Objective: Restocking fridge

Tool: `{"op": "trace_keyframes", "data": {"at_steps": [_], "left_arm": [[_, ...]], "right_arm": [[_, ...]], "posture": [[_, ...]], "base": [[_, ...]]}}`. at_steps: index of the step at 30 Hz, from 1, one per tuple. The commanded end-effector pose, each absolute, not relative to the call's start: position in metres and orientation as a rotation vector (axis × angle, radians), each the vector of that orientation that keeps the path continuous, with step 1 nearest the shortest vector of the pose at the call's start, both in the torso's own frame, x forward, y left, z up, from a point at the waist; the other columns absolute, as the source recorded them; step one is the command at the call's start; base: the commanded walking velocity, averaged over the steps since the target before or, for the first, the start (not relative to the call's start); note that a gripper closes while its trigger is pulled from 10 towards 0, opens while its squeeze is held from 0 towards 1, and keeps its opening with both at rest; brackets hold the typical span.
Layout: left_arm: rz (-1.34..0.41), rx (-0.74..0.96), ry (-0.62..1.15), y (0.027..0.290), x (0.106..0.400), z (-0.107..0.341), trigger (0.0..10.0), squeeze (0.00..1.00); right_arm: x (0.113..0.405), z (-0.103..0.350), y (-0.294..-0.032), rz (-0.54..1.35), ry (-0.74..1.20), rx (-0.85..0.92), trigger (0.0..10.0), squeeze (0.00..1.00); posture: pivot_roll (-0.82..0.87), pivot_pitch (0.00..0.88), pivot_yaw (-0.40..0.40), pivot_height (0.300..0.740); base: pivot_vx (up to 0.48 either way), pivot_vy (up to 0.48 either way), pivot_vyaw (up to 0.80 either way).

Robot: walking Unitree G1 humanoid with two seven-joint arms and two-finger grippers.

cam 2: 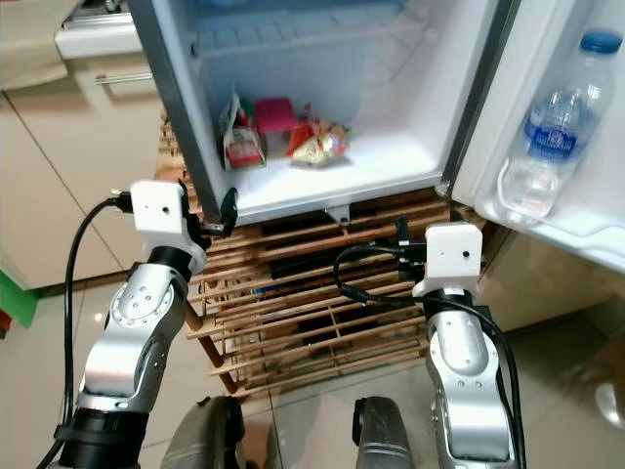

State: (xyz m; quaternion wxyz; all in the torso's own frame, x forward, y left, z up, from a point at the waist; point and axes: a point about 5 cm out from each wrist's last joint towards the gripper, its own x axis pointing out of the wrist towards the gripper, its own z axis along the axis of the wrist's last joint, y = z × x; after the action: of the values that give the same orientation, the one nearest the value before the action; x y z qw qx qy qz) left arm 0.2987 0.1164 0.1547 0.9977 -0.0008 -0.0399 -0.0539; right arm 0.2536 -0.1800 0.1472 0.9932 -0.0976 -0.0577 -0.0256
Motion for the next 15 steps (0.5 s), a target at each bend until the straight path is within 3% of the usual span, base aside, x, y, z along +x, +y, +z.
{"op": "trace_keyframes", "data": {"at_steps": [1, 4, 7, 12, 15], "left_arm": [[-0.108, 0.014, -0.095, 0.119, 0.3, 0.157, 10.0, 0.0], [-0.116, 0.007, -0.101, 0.122, 0.298, 0.157, 10.0, 0.0], [-0.112, 0.002, -0.089, 0.13, 0.294, 0.154, 10.0, 0.0], [-0.136, 0.009, 0.008, 0.158, 0.269, 0.138, 10.0, 0.0], [-0.177, -0.014, 0.014, 0.157, 0.261, 0.141, 10.0, 0.0]], "right_arm": [[0.255, 0.148, -0.181, -0.044, -0.121, -0.197, 10.0, 0.55], [0.255, 0.147, -0.182, -0.043, -0.116, -0.196, 10.0, 0.6], [0.254, 0.144, -0.182, -0.029, -0.104, -0.198, 10.0, 0.76], [0.253, 0.137, -0.187, -0.02, -0.068, -0.191, 10.0, 0.76], [0.248, 0.136, -0.193, -0.031, -0.048, -0.182, 10.0, 0.77]], "posture": [[-0.12, 0.0, 0.073, 0.698], [-0.11, 0.0, 0.069, 0.713], [-0.1, 0.0, 0.06, 0.728], [-0.05, 0.0, 0.028, 0.74], [-0.03, 0.0, 0.021, 0.74]], "base": [[0.0, 0.0, 0.0], [0.0, 0.0, 0.0], [0.0, 0.0, 0.0], [0.0, 0.0, 0.0], [0.0, 0.0, 0.0]]}}
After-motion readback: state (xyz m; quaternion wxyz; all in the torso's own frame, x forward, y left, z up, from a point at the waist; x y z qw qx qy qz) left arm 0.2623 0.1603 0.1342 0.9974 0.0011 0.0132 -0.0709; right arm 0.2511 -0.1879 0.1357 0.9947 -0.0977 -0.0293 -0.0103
